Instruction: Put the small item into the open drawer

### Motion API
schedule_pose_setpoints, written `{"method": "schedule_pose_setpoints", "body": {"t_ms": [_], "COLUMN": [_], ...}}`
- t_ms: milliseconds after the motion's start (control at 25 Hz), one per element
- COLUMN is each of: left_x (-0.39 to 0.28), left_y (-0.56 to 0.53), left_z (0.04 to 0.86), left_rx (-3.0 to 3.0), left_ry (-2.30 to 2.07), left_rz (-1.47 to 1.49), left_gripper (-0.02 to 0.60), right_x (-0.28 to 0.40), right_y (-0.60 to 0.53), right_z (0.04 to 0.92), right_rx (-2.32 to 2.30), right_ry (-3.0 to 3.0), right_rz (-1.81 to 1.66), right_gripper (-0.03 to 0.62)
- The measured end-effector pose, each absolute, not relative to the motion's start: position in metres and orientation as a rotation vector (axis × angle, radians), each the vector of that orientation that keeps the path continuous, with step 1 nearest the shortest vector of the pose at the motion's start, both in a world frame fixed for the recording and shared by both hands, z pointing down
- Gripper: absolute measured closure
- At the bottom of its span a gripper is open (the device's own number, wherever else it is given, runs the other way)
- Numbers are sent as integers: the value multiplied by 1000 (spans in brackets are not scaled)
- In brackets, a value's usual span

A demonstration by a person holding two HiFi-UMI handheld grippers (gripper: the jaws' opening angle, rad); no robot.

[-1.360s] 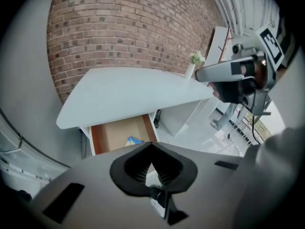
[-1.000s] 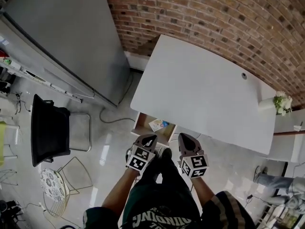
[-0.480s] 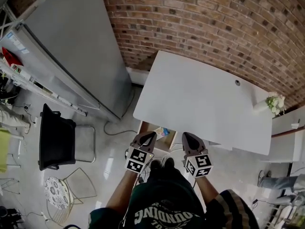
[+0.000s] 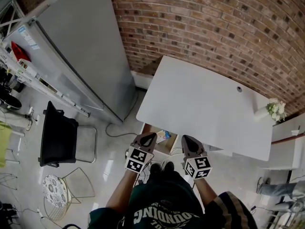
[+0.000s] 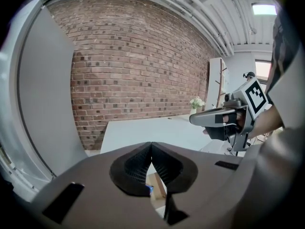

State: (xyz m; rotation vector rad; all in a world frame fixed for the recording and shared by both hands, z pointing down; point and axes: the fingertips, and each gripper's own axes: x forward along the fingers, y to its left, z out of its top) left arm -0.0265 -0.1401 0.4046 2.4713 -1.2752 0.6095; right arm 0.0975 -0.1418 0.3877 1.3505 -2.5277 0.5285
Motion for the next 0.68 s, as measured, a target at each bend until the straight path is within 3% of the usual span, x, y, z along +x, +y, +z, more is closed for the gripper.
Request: {"method": "schedule_pose_setpoints", "body": {"t_ms": [680], "left_x": [-28], "left_y": [-137], "left_z": [409], "left_rx": [2443], "left_ry": [-1270], "left_rz": [612], "left_gripper": [568], "right_x": [89], "right_y": [-129], "right_z": [394], "right_rx": [1301], "right_ry": [-2526], "right_rz": [566], "right_gripper": [571]}}
